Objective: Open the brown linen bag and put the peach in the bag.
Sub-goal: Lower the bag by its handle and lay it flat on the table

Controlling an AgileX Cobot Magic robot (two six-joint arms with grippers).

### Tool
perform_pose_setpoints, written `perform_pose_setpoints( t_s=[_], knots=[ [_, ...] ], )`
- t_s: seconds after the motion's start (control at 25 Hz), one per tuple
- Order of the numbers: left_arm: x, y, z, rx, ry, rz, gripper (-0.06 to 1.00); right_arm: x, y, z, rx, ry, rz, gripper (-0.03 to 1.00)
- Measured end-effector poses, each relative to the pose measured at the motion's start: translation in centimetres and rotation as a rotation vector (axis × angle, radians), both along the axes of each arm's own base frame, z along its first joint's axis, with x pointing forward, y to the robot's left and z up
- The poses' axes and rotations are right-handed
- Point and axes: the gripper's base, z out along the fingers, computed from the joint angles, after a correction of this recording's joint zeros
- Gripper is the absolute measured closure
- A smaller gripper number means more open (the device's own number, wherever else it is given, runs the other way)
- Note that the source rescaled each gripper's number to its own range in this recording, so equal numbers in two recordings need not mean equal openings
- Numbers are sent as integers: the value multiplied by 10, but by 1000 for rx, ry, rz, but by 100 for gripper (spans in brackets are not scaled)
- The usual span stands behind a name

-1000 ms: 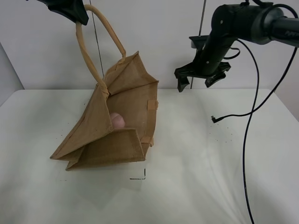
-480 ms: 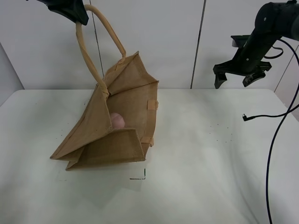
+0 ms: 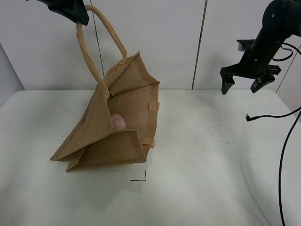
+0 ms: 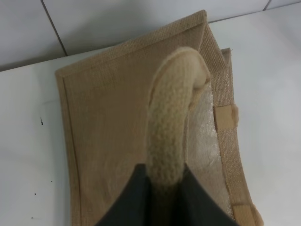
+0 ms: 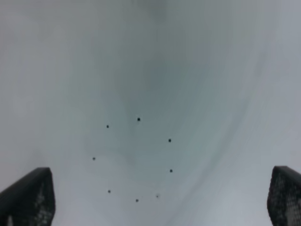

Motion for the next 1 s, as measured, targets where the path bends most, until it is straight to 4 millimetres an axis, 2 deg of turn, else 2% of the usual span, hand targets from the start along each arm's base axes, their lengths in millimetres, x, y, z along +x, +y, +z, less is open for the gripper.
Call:
perform_pose_setpoints(
  t_s=[0.12, 0.24, 0.36, 0.52, 0.72, 1.0],
  knots=[
    [0, 0, 0, 0, 0, 0, 94, -9, 0, 20, 4, -40, -3, -3],
    [0, 0, 0, 0, 0, 0, 94, -26, -1, 44, 7, -80, -5, -3],
    [0, 0, 0, 0, 0, 0, 94, -54, -2, 63, 7, -95, -5, -3],
    [0, 0, 0, 0, 0, 0, 94, -104, -4, 77, 7, -91, -5, -3],
    [0, 0, 0, 0, 0, 0, 94, -180, -7, 75, 6, -58, -5, -3],
    [0, 0, 0, 0, 0, 0, 94, -283, -11, 46, 0, -50, 15, -3]
  ],
)
